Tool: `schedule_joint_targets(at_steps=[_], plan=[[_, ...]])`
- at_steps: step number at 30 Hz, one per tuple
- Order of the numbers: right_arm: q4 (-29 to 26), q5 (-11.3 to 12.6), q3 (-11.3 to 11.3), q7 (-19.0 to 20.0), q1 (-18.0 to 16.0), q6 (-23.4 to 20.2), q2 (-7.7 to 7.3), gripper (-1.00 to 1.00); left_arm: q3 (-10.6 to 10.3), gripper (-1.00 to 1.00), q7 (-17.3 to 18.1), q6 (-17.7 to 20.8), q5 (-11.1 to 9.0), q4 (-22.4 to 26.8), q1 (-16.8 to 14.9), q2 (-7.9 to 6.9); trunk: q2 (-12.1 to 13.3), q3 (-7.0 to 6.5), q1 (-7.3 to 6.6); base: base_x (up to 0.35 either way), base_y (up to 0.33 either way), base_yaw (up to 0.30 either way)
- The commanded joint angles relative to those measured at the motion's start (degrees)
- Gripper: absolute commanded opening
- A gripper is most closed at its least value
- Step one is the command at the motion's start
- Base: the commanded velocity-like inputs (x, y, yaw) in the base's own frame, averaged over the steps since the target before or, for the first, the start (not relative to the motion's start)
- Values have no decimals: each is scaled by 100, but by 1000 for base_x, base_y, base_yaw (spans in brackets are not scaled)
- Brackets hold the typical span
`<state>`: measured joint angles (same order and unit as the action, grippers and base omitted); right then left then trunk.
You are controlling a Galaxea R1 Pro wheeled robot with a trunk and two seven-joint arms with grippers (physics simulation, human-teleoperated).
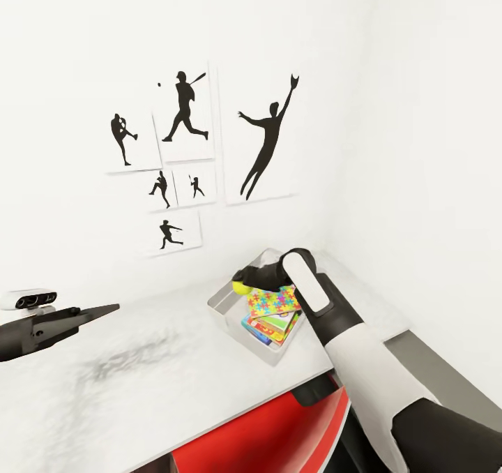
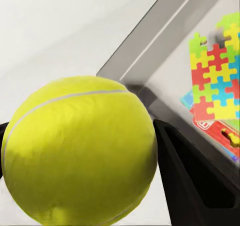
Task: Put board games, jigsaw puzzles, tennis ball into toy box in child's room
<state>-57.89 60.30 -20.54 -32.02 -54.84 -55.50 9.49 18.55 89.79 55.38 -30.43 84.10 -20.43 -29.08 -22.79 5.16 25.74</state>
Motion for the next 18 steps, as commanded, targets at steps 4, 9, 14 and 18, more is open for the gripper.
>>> schedule_joint_targets(at_steps=[4, 9, 14, 18], plan=[[-4, 67, -77, -400, -72, -59, 49, -100, -1, 100, 21, 61, 2, 1, -4, -5, -13, 13, 4, 0, 0, 0], [-22, 64, -100, -632, -94, -152, 35, -100, 2, 100, 21, 61, 2, -5, -4, -9, -13, 13, 4, 0, 0, 0], [-41, 61, -99, -682, -97, -304, -19, -100, 0, 100, 21, 61, -4, -8, -4, -8, -13, 13, 4, 0, 0, 0], [-46, 61, -104, -689, -97, -332, -29, -100, 2, 100, 21, 65, -8, -9, -4, -10, -13, 13, 4, 0, 0, 0]])
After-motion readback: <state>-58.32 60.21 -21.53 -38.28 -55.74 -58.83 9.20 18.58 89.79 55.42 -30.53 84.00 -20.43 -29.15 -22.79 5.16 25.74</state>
